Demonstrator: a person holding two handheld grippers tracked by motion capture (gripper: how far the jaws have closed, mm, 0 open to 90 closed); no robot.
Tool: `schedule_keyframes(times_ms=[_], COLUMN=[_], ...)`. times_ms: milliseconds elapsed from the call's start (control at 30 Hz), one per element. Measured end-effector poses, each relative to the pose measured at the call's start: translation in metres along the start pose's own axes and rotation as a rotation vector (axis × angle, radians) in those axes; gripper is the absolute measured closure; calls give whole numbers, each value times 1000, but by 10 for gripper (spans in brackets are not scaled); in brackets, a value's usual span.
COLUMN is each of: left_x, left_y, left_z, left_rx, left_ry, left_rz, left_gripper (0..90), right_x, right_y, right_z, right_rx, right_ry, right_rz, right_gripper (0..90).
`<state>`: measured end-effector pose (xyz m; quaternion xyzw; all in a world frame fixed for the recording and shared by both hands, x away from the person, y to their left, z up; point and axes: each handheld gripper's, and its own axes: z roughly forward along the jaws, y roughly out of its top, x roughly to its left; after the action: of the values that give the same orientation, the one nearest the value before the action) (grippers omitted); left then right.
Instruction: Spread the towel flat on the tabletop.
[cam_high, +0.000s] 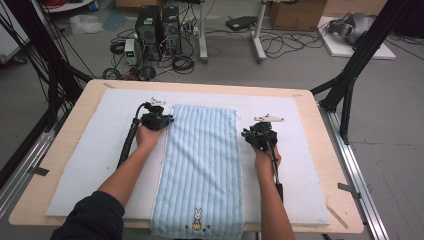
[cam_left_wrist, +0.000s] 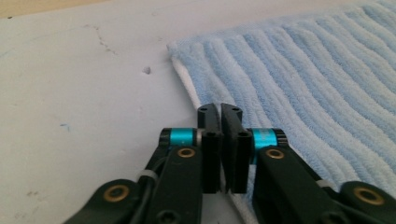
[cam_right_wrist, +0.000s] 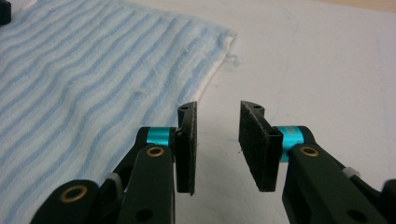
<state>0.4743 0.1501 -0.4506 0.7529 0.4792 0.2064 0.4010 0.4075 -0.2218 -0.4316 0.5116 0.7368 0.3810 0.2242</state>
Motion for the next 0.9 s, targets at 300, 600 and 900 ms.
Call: schedule_keyframes(times_ms=[300, 600, 900], left_x=[2, -7, 1], left_y=[-2, 0, -4], left_z=[-4, -2, -23], left_rx=[30, 23, 3], left_ry=[-57, 13, -81], left_rz=[35, 55, -44], left_gripper=[766, 856, 624], right_x=[9, 16, 2], right_y=[14, 27, 22], right_z=[44, 61, 34], right_rx=[75, 78, 9], right_ry=[21, -116, -22], right_rz=[-18, -68, -16], right_gripper=[802, 862, 697])
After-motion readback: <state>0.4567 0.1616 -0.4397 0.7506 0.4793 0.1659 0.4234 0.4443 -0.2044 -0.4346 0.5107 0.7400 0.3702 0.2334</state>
